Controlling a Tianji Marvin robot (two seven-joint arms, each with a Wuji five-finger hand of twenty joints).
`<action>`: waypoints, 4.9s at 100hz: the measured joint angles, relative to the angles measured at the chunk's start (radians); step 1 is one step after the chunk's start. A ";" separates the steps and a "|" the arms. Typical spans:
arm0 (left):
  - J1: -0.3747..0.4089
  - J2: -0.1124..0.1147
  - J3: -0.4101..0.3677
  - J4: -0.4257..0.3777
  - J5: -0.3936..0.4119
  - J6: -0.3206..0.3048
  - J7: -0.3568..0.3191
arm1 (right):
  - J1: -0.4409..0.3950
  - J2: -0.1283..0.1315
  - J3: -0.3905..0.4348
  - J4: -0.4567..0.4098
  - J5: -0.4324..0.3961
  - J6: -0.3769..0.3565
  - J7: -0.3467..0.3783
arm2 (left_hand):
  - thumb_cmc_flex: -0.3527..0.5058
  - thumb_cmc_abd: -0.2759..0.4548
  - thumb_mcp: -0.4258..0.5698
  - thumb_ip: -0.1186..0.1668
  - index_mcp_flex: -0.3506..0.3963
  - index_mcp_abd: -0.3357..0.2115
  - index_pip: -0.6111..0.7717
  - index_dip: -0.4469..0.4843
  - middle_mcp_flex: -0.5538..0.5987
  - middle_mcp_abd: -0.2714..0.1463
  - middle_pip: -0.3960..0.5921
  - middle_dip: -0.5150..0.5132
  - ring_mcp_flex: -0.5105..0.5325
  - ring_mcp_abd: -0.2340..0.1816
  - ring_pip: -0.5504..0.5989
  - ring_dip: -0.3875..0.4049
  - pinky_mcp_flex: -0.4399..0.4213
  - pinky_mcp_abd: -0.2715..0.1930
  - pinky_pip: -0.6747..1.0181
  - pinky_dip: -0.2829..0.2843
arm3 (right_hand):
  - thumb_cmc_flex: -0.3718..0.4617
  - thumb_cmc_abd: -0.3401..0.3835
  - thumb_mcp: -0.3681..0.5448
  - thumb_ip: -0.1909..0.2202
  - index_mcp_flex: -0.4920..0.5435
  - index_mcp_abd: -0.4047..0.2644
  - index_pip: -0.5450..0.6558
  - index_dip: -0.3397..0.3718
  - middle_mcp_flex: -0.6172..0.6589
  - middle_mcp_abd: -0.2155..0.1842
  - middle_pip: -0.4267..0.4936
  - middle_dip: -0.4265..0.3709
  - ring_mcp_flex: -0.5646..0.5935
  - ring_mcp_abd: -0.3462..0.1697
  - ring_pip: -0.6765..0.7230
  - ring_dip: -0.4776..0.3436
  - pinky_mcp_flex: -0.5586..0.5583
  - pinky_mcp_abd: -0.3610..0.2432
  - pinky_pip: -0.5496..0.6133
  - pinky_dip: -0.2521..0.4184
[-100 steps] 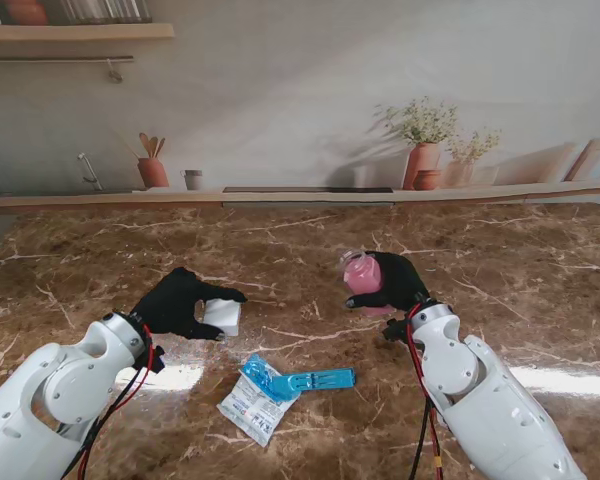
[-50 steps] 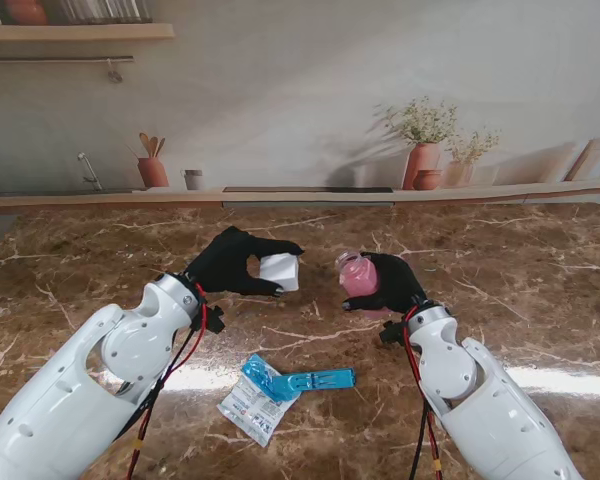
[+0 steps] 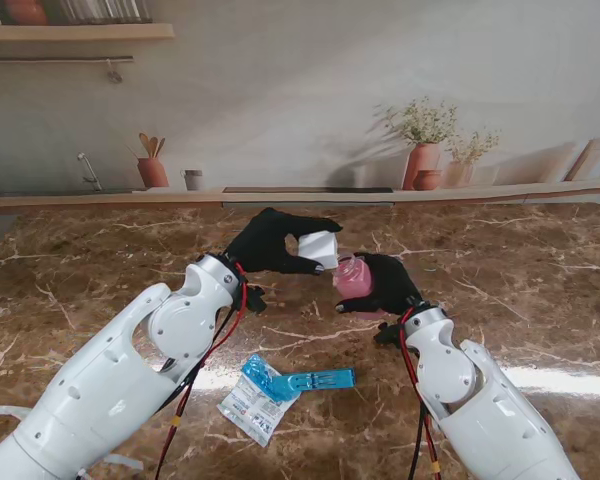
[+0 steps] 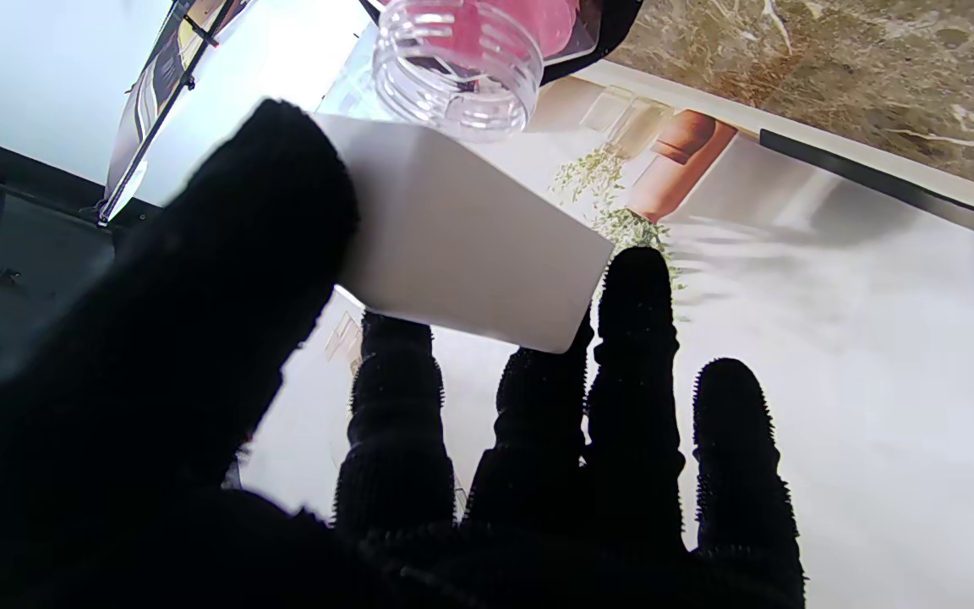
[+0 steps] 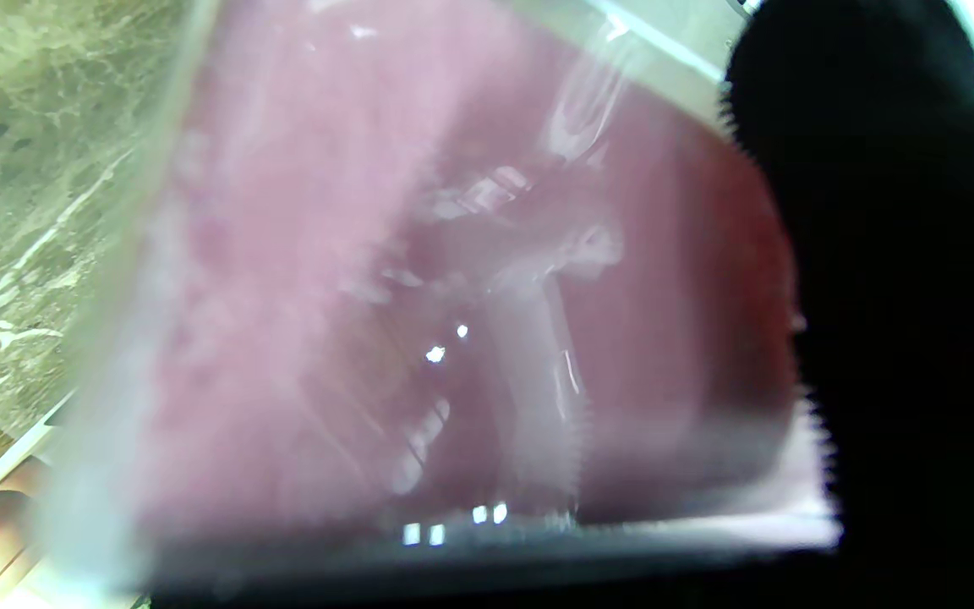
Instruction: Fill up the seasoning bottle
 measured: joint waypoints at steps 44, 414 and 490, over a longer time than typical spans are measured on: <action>-0.051 -0.039 0.065 0.063 -0.028 0.003 0.061 | -0.013 0.000 -0.015 -0.036 0.016 -0.016 -0.001 | 0.000 0.000 0.000 0.000 0.000 0.000 0.000 0.000 0.000 0.000 0.000 0.000 0.000 0.000 0.000 0.002 0.000 0.000 0.000 0.000 | 0.000 0.000 0.000 0.000 0.001 0.001 0.000 -0.004 0.001 0.000 0.000 0.000 0.000 0.000 0.002 0.000 0.001 0.000 0.000 0.009; -0.061 0.026 0.032 -0.027 -0.006 -0.022 -0.106 | -0.050 -0.010 -0.001 -0.128 0.225 0.008 0.071 | 0.033 0.080 -0.034 0.014 -0.139 0.056 -0.011 -0.020 -0.203 -0.156 0.134 -0.244 -0.112 -0.026 -0.114 -0.068 -0.086 -0.013 -0.154 0.001 | 0.000 -0.001 -0.008 0.000 0.012 0.025 0.000 -0.030 0.011 0.003 0.000 0.000 0.000 0.001 0.038 0.017 0.002 0.000 0.000 0.034; -0.062 0.009 0.033 -0.012 -0.024 -0.026 -0.147 | -0.057 -0.009 0.003 -0.135 0.229 0.010 0.072 | 0.033 0.072 0.035 0.013 -0.106 0.006 -0.101 -0.086 -0.150 -0.073 0.008 -0.239 -0.083 -0.025 -0.106 -0.053 -0.088 -0.013 -0.109 0.004 | 0.002 -0.002 -0.008 0.000 0.015 0.026 0.000 -0.030 0.012 0.003 0.000 0.000 0.000 0.001 0.042 0.025 0.002 0.000 0.000 0.034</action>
